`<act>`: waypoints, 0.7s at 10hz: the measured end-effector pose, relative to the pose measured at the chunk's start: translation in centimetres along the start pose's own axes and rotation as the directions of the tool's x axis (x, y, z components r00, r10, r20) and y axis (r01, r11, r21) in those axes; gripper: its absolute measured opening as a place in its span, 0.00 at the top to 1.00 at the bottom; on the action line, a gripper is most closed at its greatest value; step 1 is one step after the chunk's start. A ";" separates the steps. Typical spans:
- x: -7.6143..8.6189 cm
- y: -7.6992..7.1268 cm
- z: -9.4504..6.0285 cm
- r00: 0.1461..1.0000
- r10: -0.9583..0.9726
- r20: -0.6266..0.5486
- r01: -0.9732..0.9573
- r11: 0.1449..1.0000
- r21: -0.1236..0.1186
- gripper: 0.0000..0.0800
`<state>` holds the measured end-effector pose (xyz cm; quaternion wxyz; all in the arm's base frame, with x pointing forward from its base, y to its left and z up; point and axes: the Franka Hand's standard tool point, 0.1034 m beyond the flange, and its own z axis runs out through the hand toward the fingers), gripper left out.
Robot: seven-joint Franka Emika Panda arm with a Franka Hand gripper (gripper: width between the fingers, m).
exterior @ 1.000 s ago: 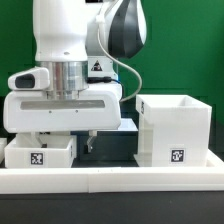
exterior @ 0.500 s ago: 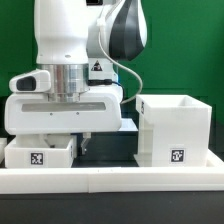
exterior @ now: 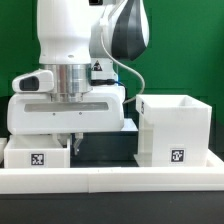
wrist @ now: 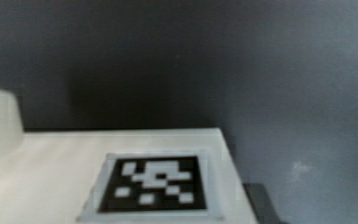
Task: Assemble drawer
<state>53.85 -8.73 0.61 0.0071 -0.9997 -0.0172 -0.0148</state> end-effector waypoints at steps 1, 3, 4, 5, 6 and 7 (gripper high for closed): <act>0.0 0.0 0.0 1.000 -0.002 0.000 0.002 1.000 0.000 0.95; 0.0 0.0 0.0 1.000 -0.010 0.001 0.010 1.000 0.000 0.95; 0.1 0.0 -0.2 0.999 -0.034 0.000 0.034 0.999 -0.001 0.95; 0.3 -0.2 -0.8 0.998 -0.066 0.002 0.066 0.998 0.001 0.95; 0.6 -0.5 -1.3 0.995 -0.099 -0.003 0.099 0.995 -0.001 0.95; 0.8 -1.0 -1.6 0.989 -0.146 0.000 0.146 0.989 -0.003 0.95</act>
Offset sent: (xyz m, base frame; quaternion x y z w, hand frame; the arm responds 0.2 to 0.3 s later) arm -0.0004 -0.0068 0.0088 -0.0239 -0.0075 -0.0751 0.9969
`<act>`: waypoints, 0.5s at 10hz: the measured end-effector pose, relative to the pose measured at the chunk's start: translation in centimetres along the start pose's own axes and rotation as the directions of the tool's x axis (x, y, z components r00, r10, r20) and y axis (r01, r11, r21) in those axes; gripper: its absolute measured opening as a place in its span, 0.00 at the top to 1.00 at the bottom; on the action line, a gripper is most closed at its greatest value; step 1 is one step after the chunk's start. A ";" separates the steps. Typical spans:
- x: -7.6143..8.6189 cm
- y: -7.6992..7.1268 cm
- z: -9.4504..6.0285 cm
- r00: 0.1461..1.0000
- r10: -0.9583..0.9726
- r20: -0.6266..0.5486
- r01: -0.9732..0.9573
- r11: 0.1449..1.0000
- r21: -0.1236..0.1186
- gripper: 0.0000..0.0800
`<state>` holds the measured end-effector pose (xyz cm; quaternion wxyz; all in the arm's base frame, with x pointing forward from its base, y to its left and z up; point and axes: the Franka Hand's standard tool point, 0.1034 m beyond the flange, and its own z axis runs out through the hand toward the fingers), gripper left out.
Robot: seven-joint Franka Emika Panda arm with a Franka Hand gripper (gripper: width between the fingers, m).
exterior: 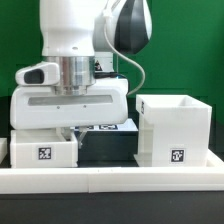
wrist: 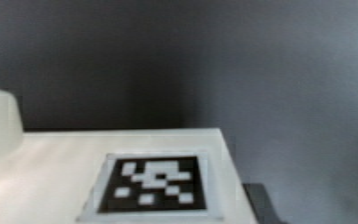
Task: Assemble drawer
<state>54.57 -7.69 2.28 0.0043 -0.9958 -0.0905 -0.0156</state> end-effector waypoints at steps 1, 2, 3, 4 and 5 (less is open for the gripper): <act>-0.3 0.0 -0.1 0.997 -0.074 0.028 0.074 0.997 0.022 0.95; -0.4 0.3 -0.2 0.995 -0.093 0.025 0.093 0.995 0.022 0.95; -0.4 0.1 0.0 0.996 -0.088 0.028 0.087 0.996 0.022 0.95; -0.5 0.2 0.0 0.988 -0.150 0.029 0.149 0.989 0.022 0.95; -0.6 0.3 0.1 0.974 -0.224 0.028 0.223 0.975 0.025 0.95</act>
Offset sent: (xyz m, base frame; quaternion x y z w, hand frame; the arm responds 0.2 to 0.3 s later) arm 0.0000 0.0000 0.0000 0.0000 0.0000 0.0000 1.0000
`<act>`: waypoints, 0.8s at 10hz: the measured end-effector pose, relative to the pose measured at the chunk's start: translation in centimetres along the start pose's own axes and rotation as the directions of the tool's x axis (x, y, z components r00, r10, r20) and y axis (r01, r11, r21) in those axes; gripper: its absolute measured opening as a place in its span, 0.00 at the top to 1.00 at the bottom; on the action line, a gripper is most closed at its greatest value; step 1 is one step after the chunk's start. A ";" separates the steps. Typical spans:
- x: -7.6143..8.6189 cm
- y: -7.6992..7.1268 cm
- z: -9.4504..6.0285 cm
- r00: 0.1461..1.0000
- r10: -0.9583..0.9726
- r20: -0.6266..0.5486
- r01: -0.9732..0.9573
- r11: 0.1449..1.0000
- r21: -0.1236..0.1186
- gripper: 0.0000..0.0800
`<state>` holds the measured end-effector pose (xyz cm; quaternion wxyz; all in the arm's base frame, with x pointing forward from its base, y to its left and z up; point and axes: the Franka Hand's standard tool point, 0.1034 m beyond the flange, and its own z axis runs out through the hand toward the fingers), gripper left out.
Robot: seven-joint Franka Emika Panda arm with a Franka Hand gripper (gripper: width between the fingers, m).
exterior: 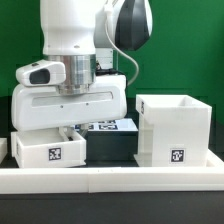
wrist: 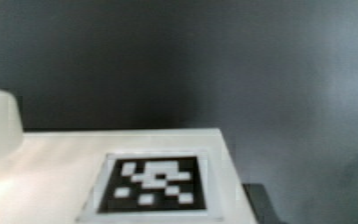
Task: Assemble drawer
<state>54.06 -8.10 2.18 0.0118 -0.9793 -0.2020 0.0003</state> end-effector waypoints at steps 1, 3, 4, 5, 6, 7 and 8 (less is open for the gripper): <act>0.0 -0.1 0.1 0.998 -0.064 0.000 0.064 0.998 -0.001 0.95; -0.1 -1.1 0.3 0.970 -0.243 0.005 0.243 0.970 -0.016 0.95; -0.3 -1.7 0.2 0.943 -0.333 0.018 0.333 0.943 -0.013 0.95; -0.3 -1.8 -0.1 0.915 -0.402 0.025 0.402 0.915 -0.012 0.95; -0.5 -1.6 0.1 0.890 -0.454 0.029 0.455 0.891 -0.011 0.95; -0.7 -1.4 0.2 0.865 -0.501 0.032 0.501 0.865 -0.009 0.95; -0.7 -1.4 0.2 0.842 -0.539 0.034 0.540 0.842 -0.008 0.95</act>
Offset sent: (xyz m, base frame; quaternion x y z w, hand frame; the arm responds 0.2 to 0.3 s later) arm -0.0218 0.0209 0.0048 0.0023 -0.0198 -0.2302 0.9729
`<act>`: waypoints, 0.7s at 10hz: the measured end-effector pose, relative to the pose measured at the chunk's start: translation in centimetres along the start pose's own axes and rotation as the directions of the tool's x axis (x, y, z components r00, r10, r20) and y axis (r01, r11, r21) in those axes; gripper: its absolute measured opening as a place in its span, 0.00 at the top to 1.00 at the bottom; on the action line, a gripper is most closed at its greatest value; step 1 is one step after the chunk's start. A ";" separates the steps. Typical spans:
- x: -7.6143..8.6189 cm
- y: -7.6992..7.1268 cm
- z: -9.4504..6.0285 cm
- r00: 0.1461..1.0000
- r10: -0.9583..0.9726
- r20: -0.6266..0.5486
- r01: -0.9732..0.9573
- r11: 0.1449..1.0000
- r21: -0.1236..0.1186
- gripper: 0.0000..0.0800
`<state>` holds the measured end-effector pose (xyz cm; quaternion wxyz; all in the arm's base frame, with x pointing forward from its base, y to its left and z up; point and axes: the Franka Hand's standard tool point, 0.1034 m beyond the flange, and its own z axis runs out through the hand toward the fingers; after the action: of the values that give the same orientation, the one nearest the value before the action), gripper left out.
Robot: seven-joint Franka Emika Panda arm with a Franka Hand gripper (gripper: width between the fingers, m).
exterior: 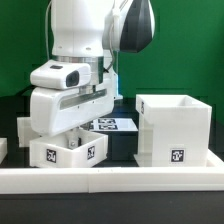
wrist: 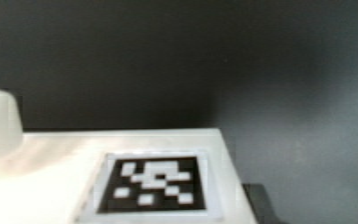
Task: Assemble drawer
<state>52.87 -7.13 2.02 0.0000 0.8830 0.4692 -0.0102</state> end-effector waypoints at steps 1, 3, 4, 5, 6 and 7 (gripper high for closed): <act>-0.1 0.1 0.0 0.997 -0.071 0.005 0.071 0.998 -0.002 0.95; 0.0 0.0 -0.1 0.975 -0.220 0.021 0.221 0.975 -0.017 0.95; 0.0 -0.1 -0.1 0.958 -0.285 0.030 0.286 0.958 -0.017 0.95; -0.2 -0.1 0.0 0.919 -0.391 0.040 0.392 0.920 -0.006 0.95; -0.1 -0.2 0.0 0.892 -0.449 0.049 0.450 0.893 -0.003 0.95; 0.2 -0.3 0.0 0.867 -0.495 0.057 0.496 0.869 0.000 0.95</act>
Offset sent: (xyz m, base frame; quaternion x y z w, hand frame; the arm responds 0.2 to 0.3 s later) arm -0.0023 0.0124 0.0080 -0.0082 -0.0017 -0.2002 0.9797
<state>52.72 -6.73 2.05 0.0170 0.7326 0.6797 -0.0308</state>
